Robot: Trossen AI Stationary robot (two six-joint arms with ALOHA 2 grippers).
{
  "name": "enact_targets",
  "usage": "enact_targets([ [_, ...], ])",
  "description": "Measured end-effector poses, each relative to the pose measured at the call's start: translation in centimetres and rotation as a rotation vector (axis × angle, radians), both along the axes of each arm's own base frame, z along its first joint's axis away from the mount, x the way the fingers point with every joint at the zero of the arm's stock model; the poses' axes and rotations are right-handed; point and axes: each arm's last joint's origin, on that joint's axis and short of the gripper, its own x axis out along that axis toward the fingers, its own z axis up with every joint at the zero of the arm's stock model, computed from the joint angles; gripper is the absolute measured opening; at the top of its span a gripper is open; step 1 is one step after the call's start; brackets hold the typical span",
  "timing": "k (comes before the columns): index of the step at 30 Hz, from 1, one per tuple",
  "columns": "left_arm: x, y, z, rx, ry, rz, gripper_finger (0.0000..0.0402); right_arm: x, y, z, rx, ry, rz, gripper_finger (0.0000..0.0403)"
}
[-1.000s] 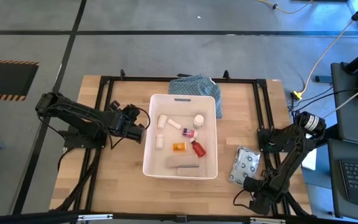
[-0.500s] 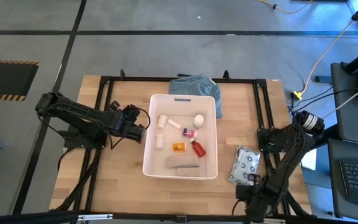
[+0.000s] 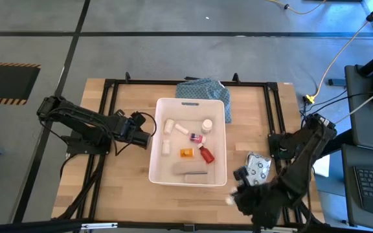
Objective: Pick & place medical supplies in basket/bin
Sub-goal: Put the white rolled gauze into the white bin
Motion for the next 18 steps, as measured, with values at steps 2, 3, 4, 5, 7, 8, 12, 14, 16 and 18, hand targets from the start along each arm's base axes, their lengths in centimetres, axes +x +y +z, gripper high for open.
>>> enact_targets([
  [2,0.0,0.1,0.0,0.025,-0.005,-0.002,0.0019,1.0,-0.8,1.8,-0.090,-0.110,0.047,0.0046],
  [3,0.0,0.1,0.1,0.046,-0.011,-0.002,0.0018,1.5,-1.2,2.6,-0.132,-0.159,0.058,0.0046],
  [4,0.0,0.2,0.1,0.065,-0.015,-0.003,0.0017,2.2,-1.7,3.3,-0.167,-0.202,0.063,0.0046],
  [5,0.1,0.2,0.1,0.081,-0.018,-0.004,0.0016,2.8,-2.2,3.9,-0.196,-0.238,0.073,0.0047],
  [7,0.1,0.2,0.2,0.104,-0.022,-0.006,0.0015,4.1,-3.4,5.0,-0.244,-0.291,0.096,0.0047],
  [8,0.1,0.3,0.2,0.110,-0.023,-0.007,0.0016,4.8,-4.1,5.3,-0.265,-0.312,0.101,0.0047],
  [12,0.1,0.3,0.2,0.121,-0.024,-0.009,0.0019,7.7,-7.3,6.0,-0.309,-0.361,0.077,0.0048],
  [14,0.1,0.3,0.2,0.120,-0.024,-0.009,0.0019,8.9,-9.3,6.0,-0.270,-0.336,0.077,0.0048],
  [16,0.1,0.3,0.2,0.115,-0.023,-0.009,0.0018,10.0,-11.4,5.9,-0.204,-0.303,0.084,0.0048],
  [18,0.1,0.3,0.2,0.113,-0.022,-0.009,0.0016,10.8,-13.4,5.8,-0.145,-0.283,0.081,0.0048],
])
